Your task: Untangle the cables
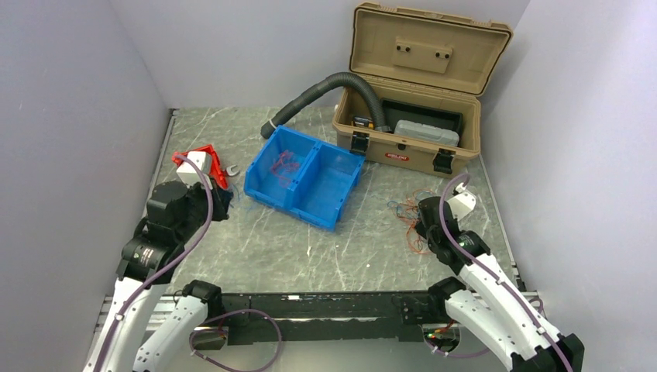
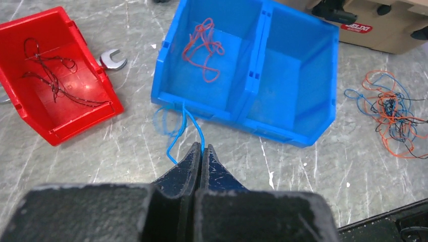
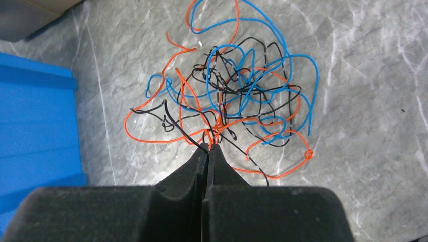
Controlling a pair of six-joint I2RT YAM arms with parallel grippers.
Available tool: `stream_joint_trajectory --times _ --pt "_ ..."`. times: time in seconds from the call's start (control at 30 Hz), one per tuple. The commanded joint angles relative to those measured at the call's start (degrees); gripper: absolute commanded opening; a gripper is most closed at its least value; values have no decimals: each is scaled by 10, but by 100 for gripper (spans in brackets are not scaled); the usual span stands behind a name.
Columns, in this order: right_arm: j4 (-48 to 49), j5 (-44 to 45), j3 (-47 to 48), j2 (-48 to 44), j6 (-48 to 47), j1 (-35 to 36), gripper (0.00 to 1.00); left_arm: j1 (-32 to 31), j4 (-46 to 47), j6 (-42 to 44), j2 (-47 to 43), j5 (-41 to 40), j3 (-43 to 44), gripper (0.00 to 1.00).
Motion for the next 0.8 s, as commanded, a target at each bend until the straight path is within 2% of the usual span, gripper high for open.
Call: stream_joint_trajectory --times 0.0,0.13,0.37,0.53,0.67,0.77 --pt "41 -30 0 2 -30 -2 0 2 23 19 10 47 47 0" --pt "70 -47 -9 -7 -50 -2 0 2 15 38 33 92 95 0" --pt "106 -67 -21 -5 -64 -2 0 2 86 18 71 217 145 0" --pt "113 -67 -20 8 -63 -2 0 2 104 -12 127 221 189 0" --pt "113 -67 -14 13 -69 -2 0 -3 160 -45 160 256 188 0" --pt "115 -65 -11 13 -73 -2 0 -17 180 -54 185 253 193 0"
